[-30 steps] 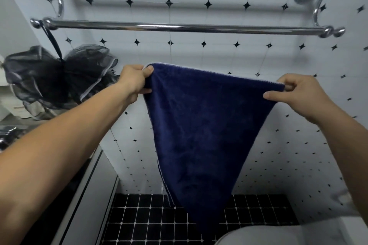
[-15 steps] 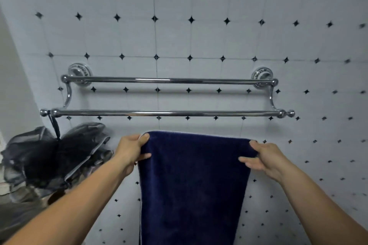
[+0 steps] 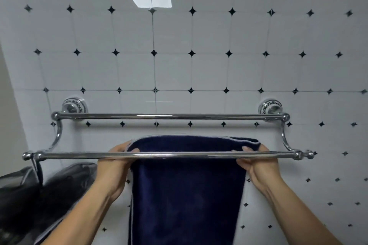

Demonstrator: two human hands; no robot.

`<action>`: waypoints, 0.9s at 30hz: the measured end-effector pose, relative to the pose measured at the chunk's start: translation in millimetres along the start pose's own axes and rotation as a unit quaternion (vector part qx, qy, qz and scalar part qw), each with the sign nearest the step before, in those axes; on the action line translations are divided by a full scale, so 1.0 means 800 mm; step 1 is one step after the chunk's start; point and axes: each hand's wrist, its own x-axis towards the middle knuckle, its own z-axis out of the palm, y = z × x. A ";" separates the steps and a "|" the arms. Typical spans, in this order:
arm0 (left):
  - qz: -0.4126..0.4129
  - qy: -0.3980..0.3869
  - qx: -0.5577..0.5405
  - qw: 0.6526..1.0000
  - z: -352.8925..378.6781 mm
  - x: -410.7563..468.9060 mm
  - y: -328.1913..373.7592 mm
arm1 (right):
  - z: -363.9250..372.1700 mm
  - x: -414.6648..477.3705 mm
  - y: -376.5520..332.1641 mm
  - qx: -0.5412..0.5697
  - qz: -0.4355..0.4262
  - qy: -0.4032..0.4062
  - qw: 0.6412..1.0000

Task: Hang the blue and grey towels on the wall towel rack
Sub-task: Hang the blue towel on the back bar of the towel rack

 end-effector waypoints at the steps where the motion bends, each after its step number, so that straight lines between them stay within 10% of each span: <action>1: -0.003 0.026 -0.015 1.000 -0.004 0.007 -0.003 | 0.008 0.002 0.001 0.018 0.001 -0.009 1.000; 5: 0.008 0.161 -0.067 0.985 -0.003 0.044 -0.004 | 0.038 0.014 -0.003 0.069 -0.007 0.013 0.997; 12: 0.202 0.325 0.152 0.911 0.012 0.084 0.022 | 0.094 0.046 -0.033 0.200 -0.078 0.057 0.975; 19: 0.120 0.192 -0.133 0.965 0.009 0.085 0.033 | 0.095 0.044 -0.044 0.306 -0.102 -0.145 0.936; 27: 0.153 -0.016 -0.433 0.888 0.012 0.076 0.040 | 0.094 0.043 -0.047 0.324 -0.150 -0.231 0.905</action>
